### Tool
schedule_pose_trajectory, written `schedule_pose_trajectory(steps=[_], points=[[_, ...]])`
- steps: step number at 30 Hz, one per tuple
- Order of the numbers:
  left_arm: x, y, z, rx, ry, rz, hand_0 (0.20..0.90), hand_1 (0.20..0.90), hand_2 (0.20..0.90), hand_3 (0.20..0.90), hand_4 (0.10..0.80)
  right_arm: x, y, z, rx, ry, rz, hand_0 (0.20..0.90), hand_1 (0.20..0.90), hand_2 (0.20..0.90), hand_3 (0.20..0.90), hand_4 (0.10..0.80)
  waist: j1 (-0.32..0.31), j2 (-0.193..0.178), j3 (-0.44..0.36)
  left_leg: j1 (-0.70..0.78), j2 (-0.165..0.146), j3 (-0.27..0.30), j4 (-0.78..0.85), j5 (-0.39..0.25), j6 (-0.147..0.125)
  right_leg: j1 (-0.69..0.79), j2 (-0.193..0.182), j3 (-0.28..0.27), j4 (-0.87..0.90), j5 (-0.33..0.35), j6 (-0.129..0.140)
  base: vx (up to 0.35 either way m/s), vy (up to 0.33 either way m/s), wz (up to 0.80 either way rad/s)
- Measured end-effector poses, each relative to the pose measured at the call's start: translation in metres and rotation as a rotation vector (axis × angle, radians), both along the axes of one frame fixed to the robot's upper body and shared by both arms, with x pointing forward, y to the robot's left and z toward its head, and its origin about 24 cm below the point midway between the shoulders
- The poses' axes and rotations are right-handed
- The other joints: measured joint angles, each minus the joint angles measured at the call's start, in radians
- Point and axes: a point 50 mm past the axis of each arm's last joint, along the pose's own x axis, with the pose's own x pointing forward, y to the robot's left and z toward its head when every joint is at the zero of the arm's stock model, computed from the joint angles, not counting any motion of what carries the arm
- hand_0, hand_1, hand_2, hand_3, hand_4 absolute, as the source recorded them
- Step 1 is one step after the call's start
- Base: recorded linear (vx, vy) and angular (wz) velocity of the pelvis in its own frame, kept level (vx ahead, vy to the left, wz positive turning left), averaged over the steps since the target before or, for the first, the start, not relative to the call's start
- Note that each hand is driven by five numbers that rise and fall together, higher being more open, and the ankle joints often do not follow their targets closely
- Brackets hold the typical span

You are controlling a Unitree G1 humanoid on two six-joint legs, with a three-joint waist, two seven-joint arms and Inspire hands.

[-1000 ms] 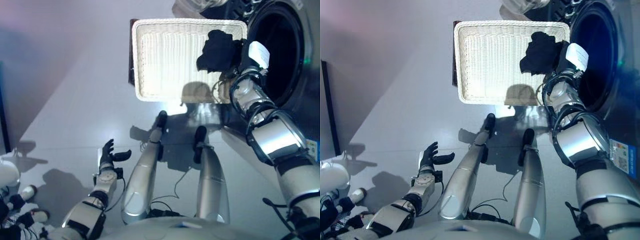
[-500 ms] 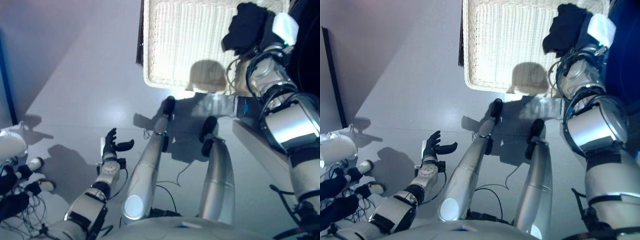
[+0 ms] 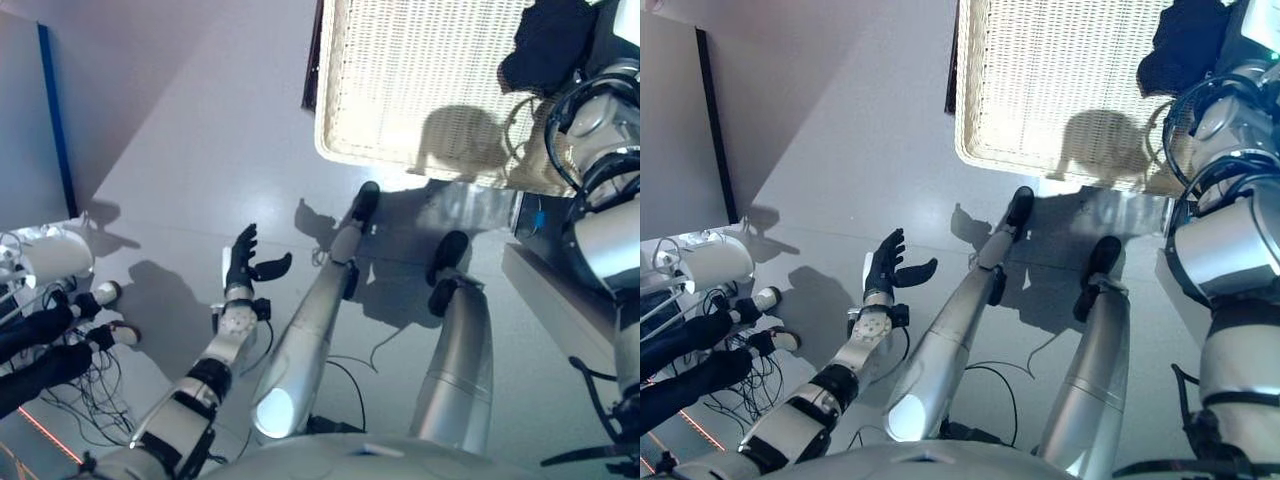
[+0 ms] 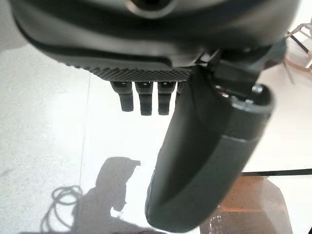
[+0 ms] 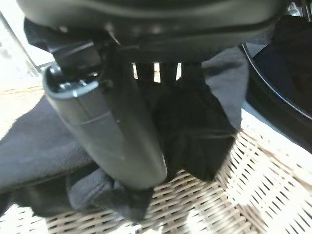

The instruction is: Pick up the clothes and place them into the washing machine

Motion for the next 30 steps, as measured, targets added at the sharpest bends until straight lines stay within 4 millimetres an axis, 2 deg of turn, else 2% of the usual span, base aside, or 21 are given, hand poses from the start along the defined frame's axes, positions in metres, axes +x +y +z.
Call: schedule_pose_trajectory(steps=[6, 11, 15, 18, 22, 26, 30], points=[[-0.001, -0.001, -0.001, -0.001, 0.006, 0.001, 0.9, 0.9, 0.9, 0.9, 0.8, 0.006, 0.009, -0.008, 0.023, 0.031, 0.031, 0.3, 0.3, 0.3, 0.3, 0.4, -0.016, -0.001, 0.0, 0.018, 0.003, 0.004, 0.01, -0.006, 0.002, 0.024, 0.011, 0.005, -0.007, -0.001, 0.001, 0.02, -0.01, -0.04], [-0.003, 0.0, -0.004, 0.003, 0.023, 0.004, 0.9, 0.9, 0.9, 0.9, 0.8, 0.013, 0.024, -0.047, 0.089, 0.122, 0.068, 0.3, 0.3, 0.3, 0.3, 0.4, -0.035, -0.002, 0.002, 0.084, 0.01, 0.004, 0.008, -0.015, 0.007, 0.101, 0.021, 0.007, -0.038, 0.002, 0.006, 0.011, -0.004, -0.09], [-0.008, 0.005, -0.013, 0.021, 0.065, 0.019, 0.9, 0.9, 0.9, 0.9, 0.8, 0.019, 0.042, -0.071, 0.243, 0.114, 0.117, 0.3, 0.3, 0.3, 0.3, 0.4, -0.054, -0.005, 0.003, 0.124, 0.026, 0.018, -0.002, -0.021, 0.015, 0.152, 0.039, 0.02, -0.091, 0.026, 0.016, -0.014, 0.003, -0.2], [-0.013, 0.007, -0.019, 0.033, 0.106, 0.027, 0.9, 0.9, 0.9, 0.9, 0.8, 0.02, 0.049, -0.086, 0.436, 0.062, 0.144, 0.3, 0.3, 0.3, 0.3, 0.4, -0.07, -0.011, 0.007, 0.159, 0.025, 0.03, -0.017, -0.022, 0.023, 0.185, 0.044, 0.034, -0.112, 0.034, 0.023, 0.02, 0.008, -0.13], [-0.022, 0.011, -0.029, 0.045, 0.156, 0.037, 0.9, 0.9, 0.9, 0.9, 0.8, 0.019, 0.06, -0.111, 0.929, -0.143, 0.169, 0.3, 0.3, 0.3, 0.3, 0.4, -0.089, -0.014, 0.009, 0.225, 0.028, 0.056, -0.032, -0.034, 0.039, 0.254, 0.048, 0.055, -0.157, 0.043, 0.036, 0.035, 0.024, -0.18], [-0.03, 0.013, -0.034, 0.05, 0.176, 0.037, 0.9, 0.9, 0.9, 0.9, 0.8, 0.017, 0.063, -0.125, 1.196, -0.265, 0.161, 0.3, 0.3, 0.3, 0.3, 0.4, -0.095, -0.014, 0.009, 0.296, 0.028, 0.083, -0.076, -0.031, 0.05, 0.309, 0.052, 0.085, -0.204, 0.062, 0.052, 0.023, 0.012, -0.25], [-0.038, 0.014, -0.04, 0.042, 0.199, 0.022, 0.9, 0.9, 0.9, 0.9, 0.8, 0.017, 0.071, -0.13, 1.453, -0.43, 0.203, 0.3, 0.3, 0.3, 0.3, 0.4, -0.097, -0.011, 0.009, 0.343, 0.03, 0.105, -0.12, -0.025, 0.06, 0.349, 0.054, 0.098, -0.247, 0.075, 0.06, 0.029, 0.012, -0.15]])
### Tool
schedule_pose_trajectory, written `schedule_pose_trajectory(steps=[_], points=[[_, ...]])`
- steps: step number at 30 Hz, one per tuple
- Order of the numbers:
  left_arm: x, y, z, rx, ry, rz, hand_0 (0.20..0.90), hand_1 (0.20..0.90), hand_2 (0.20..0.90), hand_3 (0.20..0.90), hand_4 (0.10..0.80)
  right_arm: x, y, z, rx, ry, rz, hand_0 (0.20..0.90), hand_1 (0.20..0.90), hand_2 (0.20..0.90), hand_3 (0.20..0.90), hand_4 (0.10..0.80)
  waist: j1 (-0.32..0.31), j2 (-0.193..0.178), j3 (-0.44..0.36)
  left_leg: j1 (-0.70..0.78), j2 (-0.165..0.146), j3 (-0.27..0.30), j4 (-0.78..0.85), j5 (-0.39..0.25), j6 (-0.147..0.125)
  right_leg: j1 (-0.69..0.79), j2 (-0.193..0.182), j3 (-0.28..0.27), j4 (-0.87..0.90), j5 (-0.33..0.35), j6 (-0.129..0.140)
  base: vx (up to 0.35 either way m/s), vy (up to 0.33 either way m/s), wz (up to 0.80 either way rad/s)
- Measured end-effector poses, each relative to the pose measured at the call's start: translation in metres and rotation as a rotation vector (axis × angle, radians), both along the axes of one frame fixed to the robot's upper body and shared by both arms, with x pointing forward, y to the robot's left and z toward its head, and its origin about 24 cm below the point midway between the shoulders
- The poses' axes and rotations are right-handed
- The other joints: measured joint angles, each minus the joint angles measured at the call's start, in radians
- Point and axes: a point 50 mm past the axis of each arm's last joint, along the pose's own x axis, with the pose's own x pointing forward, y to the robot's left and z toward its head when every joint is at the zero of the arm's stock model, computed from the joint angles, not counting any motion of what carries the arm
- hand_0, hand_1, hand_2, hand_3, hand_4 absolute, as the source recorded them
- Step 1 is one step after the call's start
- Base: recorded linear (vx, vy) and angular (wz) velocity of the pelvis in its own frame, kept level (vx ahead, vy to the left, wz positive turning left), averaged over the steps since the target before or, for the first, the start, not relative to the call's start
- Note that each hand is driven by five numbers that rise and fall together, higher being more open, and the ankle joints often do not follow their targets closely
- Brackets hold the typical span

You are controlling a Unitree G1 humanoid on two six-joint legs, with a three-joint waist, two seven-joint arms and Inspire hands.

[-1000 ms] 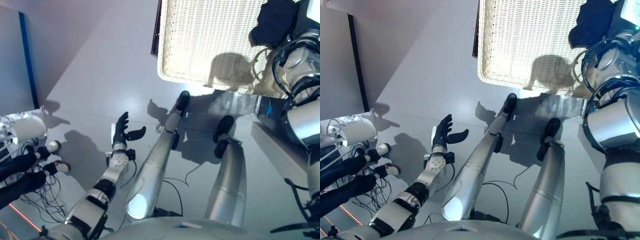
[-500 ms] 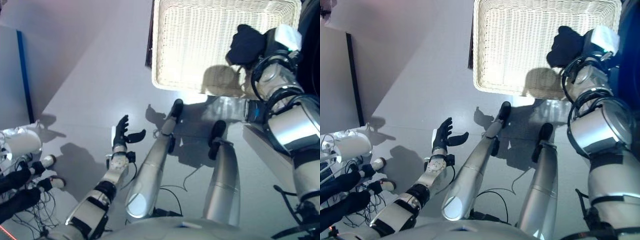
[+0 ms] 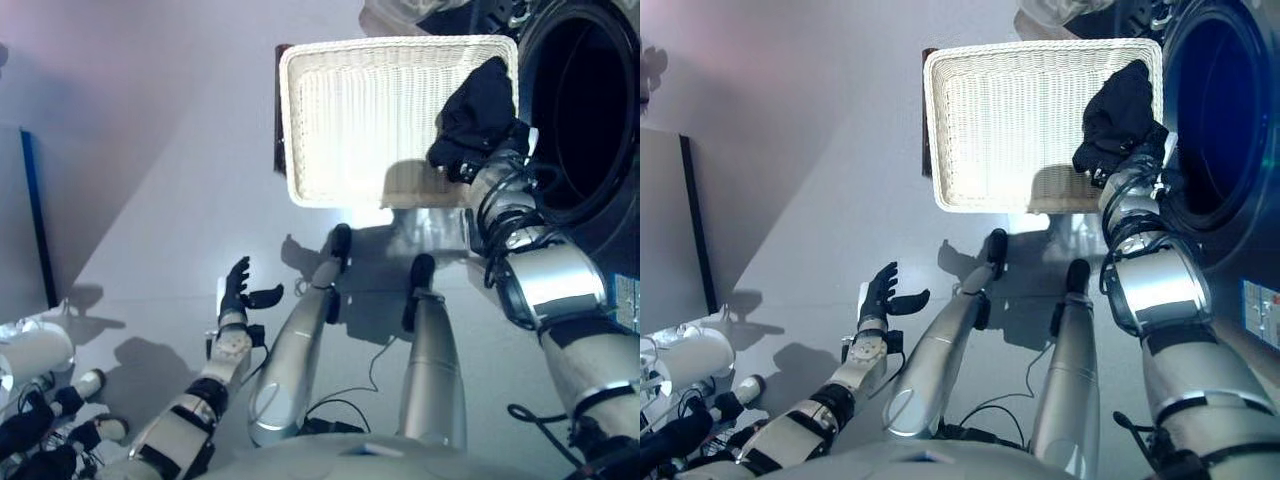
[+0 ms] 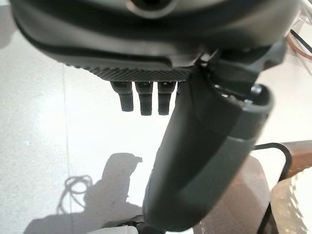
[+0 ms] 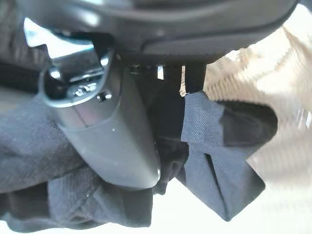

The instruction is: Pick up the clothes and place them into the washing machine

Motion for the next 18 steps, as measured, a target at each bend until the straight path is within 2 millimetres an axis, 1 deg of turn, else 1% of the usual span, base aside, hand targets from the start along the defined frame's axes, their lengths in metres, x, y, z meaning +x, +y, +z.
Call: schedule_pose_trajectory(steps=[3, 4, 6, 8, 9, 12, 13, 16, 18], points=[[-0.003, -0.001, -0.003, -0.011, 0.014, -0.015, 0.9, 0.9, 0.9, 0.9, 0.8, 0.001, 0.006, 0.001, 0.147, -0.098, -0.01, 0.3, 0.3, 0.3, 0.3, 0.4, -0.001, 0.014, 0.005, 0.032, -0.001, 0.001, -0.017, 0.002, 0.003, 0.034, -0.001, 0.001, -0.022, 0.001, 0.002, 0.043, 0.025, -0.03], [-0.004, -0.001, -0.003, -0.014, 0.016, -0.015, 0.9, 0.9, 0.9, 0.9, 0.8, 0.001, 0.011, 0.001, 0.209, -0.141, -0.003, 0.3, 0.3, 0.3, 0.3, 0.4, 0.001, 0.02, 0.007, 0.045, 0.0, 0.005, -0.022, 0.004, 0.005, 0.045, -0.001, 0.002, -0.029, 0.001, 0.002, 0.036, 0.023, -0.06], [-0.01, -0.001, -0.007, -0.02, 0.031, -0.02, 0.9, 0.9, 0.9, 0.9, 0.8, 0.002, 0.026, -0.001, 0.395, -0.264, 0.008, 0.3, 0.3, 0.3, 0.3, 0.4, 0.003, 0.029, 0.009, 0.076, -0.001, 0.013, -0.042, 0.004, 0.006, 0.065, -0.001, 0.01, -0.035, 0.001, 0.002, 0.041, 0.029, -0.13], [-0.016, -0.004, -0.011, -0.035, 0.052, -0.027, 0.9, 0.9, 0.9, 0.9, 0.8, 0.0, 0.04, -0.005, 0.568, -0.378, 0.004, 0.3, 0.3, 0.3, 0.3, 0.4, 0.001, 0.049, 0.008, 0.097, -0.001, 0.018, -0.055, 0.006, 0.008, 0.082, 0.001, 0.017, -0.043, 0.001, 0.003, 0.028, 0.021, -0.12], [-0.018, -0.006, -0.013, -0.044, 0.058, -0.033, 0.9, 0.9, 0.9, 0.9, 0.8, 0.0, 0.044, -0.008, 0.653, -0.408, -0.01, 0.3, 0.3, 0.3, 0.3, 0.4, -0.003, 0.063, 0.009, 0.106, 0.0, 0.016, -0.059, 0.007, 0.01, 0.091, 0.002, 0.016, -0.047, 0.001, 0.003, 0.015, 0.011, -0.05], [-0.021, -0.009, -0.015, -0.061, 0.066, -0.047, 0.9, 0.9, 0.9, 0.9, 0.8, -0.003, 0.051, -0.02, 0.848, -0.454, -0.072, 0.3, 0.3, 0.3, 0.3, 0.4, 0.0, 0.081, 0.007, 0.115, 0.002, 0.016, -0.065, 0.008, 0.011, 0.096, 0.006, 0.019, -0.046, -0.001, 0.005, 0.0, 0.0, 0.0], [-0.022, -0.01, -0.015, -0.066, 0.068, -0.05, 0.9, 0.9, 0.9, 0.9, 0.8, -0.004, 0.055, -0.025, 0.889, -0.459, -0.086, 0.3, 0.3, 0.3, 0.3, 0.4, 0.002, 0.084, 0.007, 0.115, 0.006, 0.017, -0.065, 0.007, 0.009, 0.096, 0.008, 0.019, -0.046, -0.001, 0.005, 0.0, 0.0, 0.0], [-0.025, -0.014, -0.018, -0.085, 0.077, -0.061, 0.9, 0.9, 0.9, 0.9, 0.8, -0.01, 0.05, -0.037, 0.946, -0.483, -0.154, 0.3, 0.3, 0.3, 0.3, 0.4, 0.005, 0.091, 0.006, 0.115, 0.011, 0.017, -0.065, 0.007, 0.009, 0.097, 0.011, 0.02, -0.047, 0.0, 0.005, -0.004, -0.005, -0.01], [-0.025, -0.014, -0.018, -0.086, 0.077, -0.059, 0.9, 0.9, 0.9, 0.9, 0.8, -0.015, 0.044, -0.044, 0.939, -0.492, -0.185, 0.3, 0.3, 0.3, 0.3, 0.4, 0.005, 0.092, 0.006, 0.117, 0.01, 0.013, -0.066, 0.006, 0.003, 0.1, 0.013, 0.016, -0.048, -0.001, 0.004, 0.009, -0.015, 0.01]])
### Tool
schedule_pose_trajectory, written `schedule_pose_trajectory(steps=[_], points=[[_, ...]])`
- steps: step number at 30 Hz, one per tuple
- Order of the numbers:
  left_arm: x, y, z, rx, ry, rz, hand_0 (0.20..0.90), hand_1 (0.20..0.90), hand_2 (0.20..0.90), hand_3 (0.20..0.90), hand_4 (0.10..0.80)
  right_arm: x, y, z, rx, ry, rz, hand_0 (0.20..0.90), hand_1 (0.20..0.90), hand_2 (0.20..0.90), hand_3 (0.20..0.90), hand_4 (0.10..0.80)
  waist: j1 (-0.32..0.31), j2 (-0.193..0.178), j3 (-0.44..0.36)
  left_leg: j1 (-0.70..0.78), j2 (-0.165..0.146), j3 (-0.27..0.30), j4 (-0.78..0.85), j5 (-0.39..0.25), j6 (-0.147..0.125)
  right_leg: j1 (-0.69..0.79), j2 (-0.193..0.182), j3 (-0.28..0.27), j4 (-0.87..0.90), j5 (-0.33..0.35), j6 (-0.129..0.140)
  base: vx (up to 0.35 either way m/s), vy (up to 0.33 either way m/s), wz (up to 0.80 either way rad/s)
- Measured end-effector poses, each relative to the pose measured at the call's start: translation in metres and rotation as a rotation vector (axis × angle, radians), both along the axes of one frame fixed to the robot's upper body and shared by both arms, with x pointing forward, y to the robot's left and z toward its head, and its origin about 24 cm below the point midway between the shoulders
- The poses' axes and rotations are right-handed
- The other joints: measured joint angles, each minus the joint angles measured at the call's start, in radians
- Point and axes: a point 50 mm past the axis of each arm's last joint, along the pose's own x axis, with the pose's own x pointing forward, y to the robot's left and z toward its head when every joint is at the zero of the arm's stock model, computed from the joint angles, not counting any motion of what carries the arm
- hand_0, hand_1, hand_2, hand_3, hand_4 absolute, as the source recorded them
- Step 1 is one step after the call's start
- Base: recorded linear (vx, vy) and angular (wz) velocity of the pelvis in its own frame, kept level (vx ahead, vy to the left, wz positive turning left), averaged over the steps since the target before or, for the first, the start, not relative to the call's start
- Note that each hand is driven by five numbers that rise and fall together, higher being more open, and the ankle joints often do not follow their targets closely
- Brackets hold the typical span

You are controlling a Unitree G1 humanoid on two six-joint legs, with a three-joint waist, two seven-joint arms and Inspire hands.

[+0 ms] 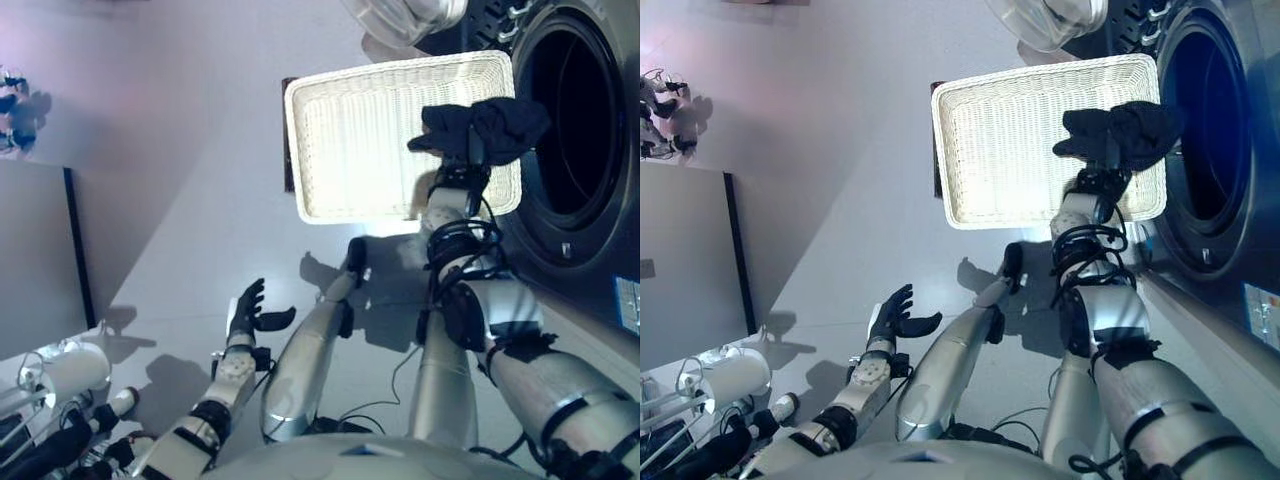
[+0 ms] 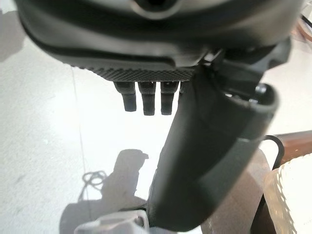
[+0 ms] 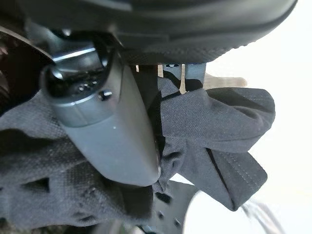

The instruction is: Pick up the clothes and place them into the washing machine

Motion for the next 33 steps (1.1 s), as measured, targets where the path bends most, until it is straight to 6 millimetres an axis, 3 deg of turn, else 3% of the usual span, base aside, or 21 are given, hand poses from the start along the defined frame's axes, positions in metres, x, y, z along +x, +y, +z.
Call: schedule_pose_trajectory(steps=[6, 10, 15, 19, 24, 27, 29, 33], points=[[-0.008, -0.005, -0.005, -0.02, 0.022, -0.003, 0.9, 0.9, 0.9, 0.9, 0.8, -0.01, -0.018, -0.005, 0.035, -0.042, -0.092, 0.3, 0.3, 0.3, 0.3, 0.4, -0.014, 0.032, -0.013, 0.035, 0.003, -0.022, -0.044, 0.015, -0.017, 0.028, 0.0, -0.021, -0.008, -0.001, -0.002, 0.011, 0.0, 0.08], [-0.016, -0.008, -0.009, -0.031, 0.045, 0.0, 0.9, 0.9, 0.9, 0.9, 0.8, -0.01, -0.022, 0.0, 0.028, -0.063, -0.108, 0.3, 0.3, 0.3, 0.3, 0.4, -0.02, 0.06, -0.033, 0.039, 0.002, -0.021, -0.05, 0.021, -0.01, 0.027, -0.001, -0.02, -0.006, -0.001, -0.002, -0.014, 0.047, -0.02], [-0.014, -0.01, -0.007, -0.041, 0.023, -0.002, 0.9, 0.9, 0.9, 0.9, 0.8, -0.01, -0.034, 0.012, 0.018, -0.093, -0.141, 0.3, 0.3, 0.3, 0.3, 0.4, -0.02, 0.06, -0.034, 0.016, -0.009, -0.001, -0.012, 0.018, -0.004, -0.008, -0.006, -0.004, 0.039, -0.011, -0.004, -0.113, 0.05, -0.02], [-0.009, -0.008, -0.002, -0.044, -0.017, 0.003, 0.9, 0.9, 0.9, 0.9, 0.8, -0.003, -0.042, 0.043, 0.023, -0.16, -0.167, 0.3, 0.3, 0.3, 0.3, 0.4, -0.012, 0.057, -0.03, -0.114, -0.022, 0.036, 0.164, -0.055, 0.0, -0.133, -0.012, 0.047, 0.165, -0.048, 0.001, -0.128, -0.032, -0.12], [-0.006, -0.009, 0.001, -0.044, -0.034, -0.008, 0.9, 0.9, 0.9, 0.9, 0.8, -0.015, -0.086, 0.067, 0.022, -0.222, -0.321, 0.3, 0.3, 0.3, 0.3, 0.4, -0.015, 0.049, -0.018, -0.176, -0.034, 0.012, 0.248, -0.077, -0.015, -0.194, -0.014, 0.051, 0.264, -0.069, -0.014, 0.001, -0.053, 0.12], [-0.004, -0.009, 0.003, -0.044, -0.048, -0.014, 0.9, 0.9, 0.9, 0.9, 0.8, -0.013, -0.091, 0.092, 0.068, -0.278, -0.346, 0.3, 0.3, 0.3, 0.3, 0.4, -0.011, 0.05, -0.017, -0.227, -0.054, -0.014, 0.292, -0.081, -0.025, -0.246, -0.013, 0.06, 0.319, -0.072, -0.019, 0.007, -0.015, 0.08], [-0.002, -0.009, 0.005, -0.043, -0.061, -0.017, 0.9, 0.9, 0.9, 0.9, 0.8, -0.013, -0.094, 0.109, 0.068, -0.316, -0.354, 0.3, 0.3, 0.3, 0.3, 0.4, -0.003, 0.053, -0.015, -0.27, -0.051, -0.015, 0.326, -0.084, -0.03, -0.287, -0.014, 0.062, 0.355, -0.075, -0.022, 0.099, 0.005, 0.13], [-0.003, -0.011, 0.006, -0.051, -0.069, -0.022, 0.9, 0.9, 0.9, 0.9, 0.8, -0.027, -0.123, 0.134, 0.07, -0.344, -0.445, 0.3, 0.3, 0.3, 0.3, 0.4, 0.014, 0.066, -0.017, -0.283, -0.078, -0.017, 0.311, -0.091, -0.039, -0.314, -0.018, 0.088, 0.368, -0.074, -0.022, 0.056, 0.052, 0.19]])
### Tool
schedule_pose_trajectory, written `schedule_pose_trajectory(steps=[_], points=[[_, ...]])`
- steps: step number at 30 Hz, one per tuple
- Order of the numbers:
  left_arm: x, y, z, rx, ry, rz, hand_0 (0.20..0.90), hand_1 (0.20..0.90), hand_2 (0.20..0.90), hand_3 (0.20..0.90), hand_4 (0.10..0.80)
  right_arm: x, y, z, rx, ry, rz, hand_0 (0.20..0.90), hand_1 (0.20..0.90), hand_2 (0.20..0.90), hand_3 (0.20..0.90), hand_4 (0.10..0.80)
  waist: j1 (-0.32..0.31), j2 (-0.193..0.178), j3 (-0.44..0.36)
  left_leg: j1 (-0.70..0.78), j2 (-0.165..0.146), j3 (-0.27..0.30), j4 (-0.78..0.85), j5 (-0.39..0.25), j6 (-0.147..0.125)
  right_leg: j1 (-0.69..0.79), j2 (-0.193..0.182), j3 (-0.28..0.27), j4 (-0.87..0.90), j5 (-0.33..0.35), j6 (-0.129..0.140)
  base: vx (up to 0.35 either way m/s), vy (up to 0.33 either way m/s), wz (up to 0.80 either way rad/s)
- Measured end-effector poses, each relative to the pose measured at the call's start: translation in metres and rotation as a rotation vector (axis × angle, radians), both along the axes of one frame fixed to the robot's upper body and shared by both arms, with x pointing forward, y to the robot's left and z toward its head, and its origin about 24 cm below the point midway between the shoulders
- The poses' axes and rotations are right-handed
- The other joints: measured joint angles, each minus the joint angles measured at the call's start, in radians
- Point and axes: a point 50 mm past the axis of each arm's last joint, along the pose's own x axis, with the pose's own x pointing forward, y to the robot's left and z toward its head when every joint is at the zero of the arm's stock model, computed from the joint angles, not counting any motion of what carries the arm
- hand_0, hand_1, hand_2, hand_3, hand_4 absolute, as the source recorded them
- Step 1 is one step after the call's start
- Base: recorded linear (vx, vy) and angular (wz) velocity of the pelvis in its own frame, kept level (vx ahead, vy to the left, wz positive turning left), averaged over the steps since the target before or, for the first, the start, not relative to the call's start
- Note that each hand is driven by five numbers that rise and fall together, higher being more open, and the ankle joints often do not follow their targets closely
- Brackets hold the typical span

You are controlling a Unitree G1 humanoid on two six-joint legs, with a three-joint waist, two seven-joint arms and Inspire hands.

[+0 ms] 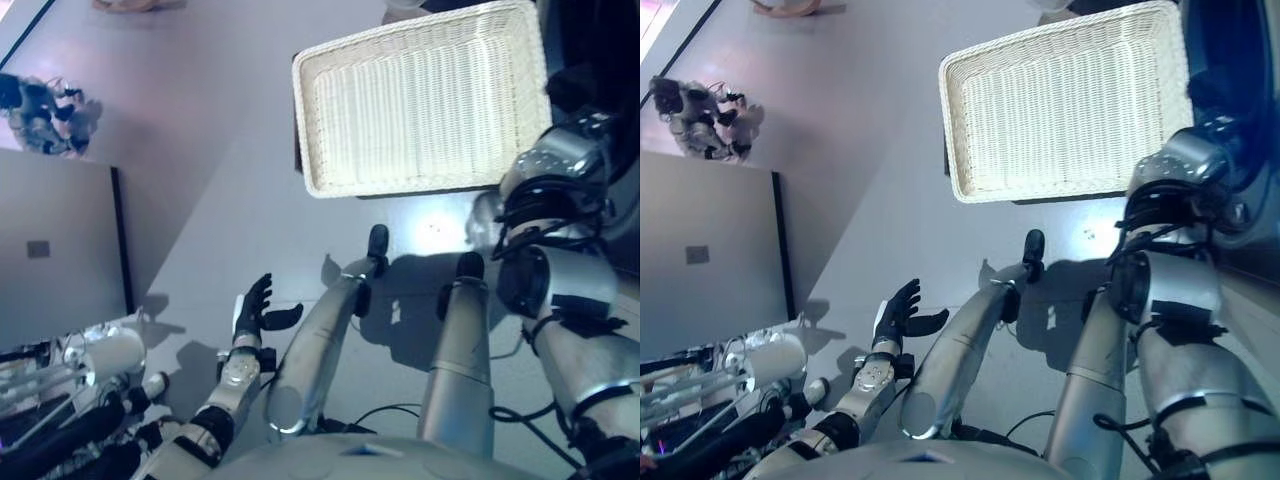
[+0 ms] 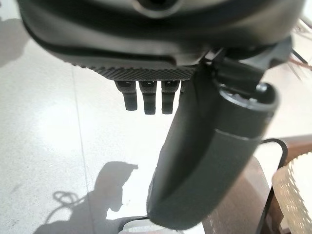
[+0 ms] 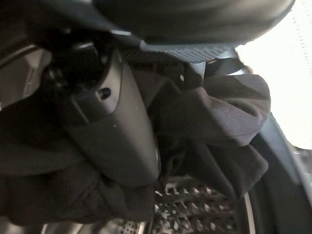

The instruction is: Pick up the clothes and place them into the washing machine

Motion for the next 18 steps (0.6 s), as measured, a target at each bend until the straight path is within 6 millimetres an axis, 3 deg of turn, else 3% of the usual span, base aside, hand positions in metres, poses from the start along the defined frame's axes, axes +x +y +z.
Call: schedule_pose_trajectory(steps=[4, 8, 13, 15, 16, 17, 18], points=[[-0.006, -0.003, -0.003, -0.003, 0.012, -0.006, 0.9, 0.9, 0.9, 0.9, 0.8, -0.013, -0.024, 0.017, -0.031, 0.005, -0.072, 0.3, 0.3, 0.3, 0.3, 0.4, 0.032, 0.046, -0.032, 0.0, -0.018, 0.001, -0.022, -0.004, 0.001, -0.006, -0.025, 0.006, -0.005, 0.001, 0.01, 0.104, 0.061, 0.09], [-0.012, -0.005, -0.003, -0.018, 0.01, 0.003, 0.9, 0.9, 0.9, 0.9, 0.8, -0.023, -0.042, 0.051, -0.145, 0.109, -0.117, 0.3, 0.3, 0.3, 0.3, 0.4, 0.06, 0.098, -0.074, 0.005, -0.043, -0.007, -0.051, -0.006, 0.001, -0.004, -0.054, 0.007, -0.016, -0.005, 0.028, 0.03, 0.023, 0.14], [-0.018, -0.007, -0.006, -0.02, 0.027, 0.0, 0.9, 0.9, 0.9, 0.9, 0.8, -0.028, -0.045, 0.081, -0.367, 0.237, -0.141, 0.3, 0.3, 0.3, 0.3, 0.4, 0.069, 0.11, -0.087, 0.014, -0.05, -0.001, -0.069, 0.032, 0.008, 0.002, -0.057, 0.001, -0.022, -0.011, 0.032, 0.02, 0.011, 0.01], [-0.02, -0.008, -0.007, -0.018, 0.03, -0.007, 0.9, 0.9, 0.9, 0.9, 0.8, -0.029, -0.044, 0.087, -0.416, 0.274, -0.164, 0.3, 0.3, 0.3, 0.3, 0.4, 0.07, 0.11, -0.089, 0.017, -0.047, -0.022, -0.084, 0.055, 0.036, 0.002, -0.058, -0.006, -0.015, -0.032, 0.038, 0.024, 0.001, 0.07], [-0.02, -0.009, -0.007, -0.02, 0.029, -0.01, 0.9, 0.9, 0.9, 0.9, 0.8, -0.03, -0.045, 0.088, -0.421, 0.293, -0.175, 0.302, 0.302, 0.302, 0.302, 0.402, 0.067, 0.111, -0.091, 0.017, -0.048, -0.027, -0.09, 0.06, 0.034, 0.002, -0.059, -0.011, -0.016, -0.029, 0.036, 0.024, 0.004, 0.2], [-0.02, -0.01, -0.007, -0.02, 0.028, -0.012, 0.9, 0.9, 0.9, 0.9, 0.8, -0.031, -0.045, 0.089, -0.419, 0.306, -0.183, 0.413, 0.413, 0.413, 0.413, 0.475, 0.064, 0.111, -0.091, 0.017, -0.047, -0.028, -0.09, 0.059, 0.036, 0.002, -0.068, -0.023, -0.015, -0.04, 0.033, 0.022, 0.004, 0.21], [-0.019, -0.01, -0.006, -0.017, 0.024, -0.018, 0.9, 0.9, 0.9, 0.9, 0.8, -0.032, -0.046, 0.09, -0.432, 0.344, -0.199, 0.42, 0.42, 0.42, 0.42, 0.48, 0.061, 0.108, -0.094, 0.016, -0.047, -0.032, -0.097, 0.062, 0.031, 0.003, -0.067, -0.029, -0.013, -0.04, 0.032, 0.013, 0.004, 0.22]])
